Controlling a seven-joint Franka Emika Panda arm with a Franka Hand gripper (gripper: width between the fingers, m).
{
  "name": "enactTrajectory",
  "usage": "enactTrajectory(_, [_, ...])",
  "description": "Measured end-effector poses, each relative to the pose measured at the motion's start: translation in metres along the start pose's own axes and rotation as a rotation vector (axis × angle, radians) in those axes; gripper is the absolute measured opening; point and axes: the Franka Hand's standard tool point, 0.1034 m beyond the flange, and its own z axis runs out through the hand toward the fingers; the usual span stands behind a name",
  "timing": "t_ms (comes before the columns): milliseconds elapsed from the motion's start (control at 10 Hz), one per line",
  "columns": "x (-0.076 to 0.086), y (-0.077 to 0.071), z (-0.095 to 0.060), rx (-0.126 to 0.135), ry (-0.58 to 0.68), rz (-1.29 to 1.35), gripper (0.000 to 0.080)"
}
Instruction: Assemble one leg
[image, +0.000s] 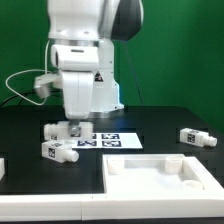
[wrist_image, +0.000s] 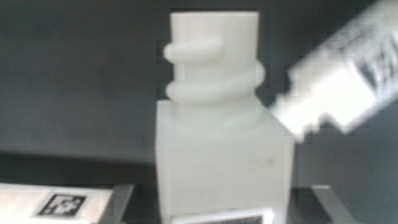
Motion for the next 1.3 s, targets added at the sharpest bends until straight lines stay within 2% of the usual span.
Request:
enactTrajectory(100, [0.009, 0.0, 0.001, 0.004, 0.004, 0.097, 0.0284])
enactTrajectory(200, [0.006, 0.0, 0.003, 0.007, 0.013, 0.172, 0.0284])
enactTrajectory(600, [0.01, -0.003, 0.005, 0.012, 0.017, 0.493, 0.0284])
enactTrajectory(800, [0.038, -0.023, 0.011, -0.008, 0.033, 0.857, 0.0284])
enactTrajectory(1100, [0.074, -0.029, 0.011, 0.028, 0.065, 1.323, 0.0284])
enactTrajectory(1300, [0.073, -0.028, 0.012, 0.031, 0.072, 1.365, 0.0284])
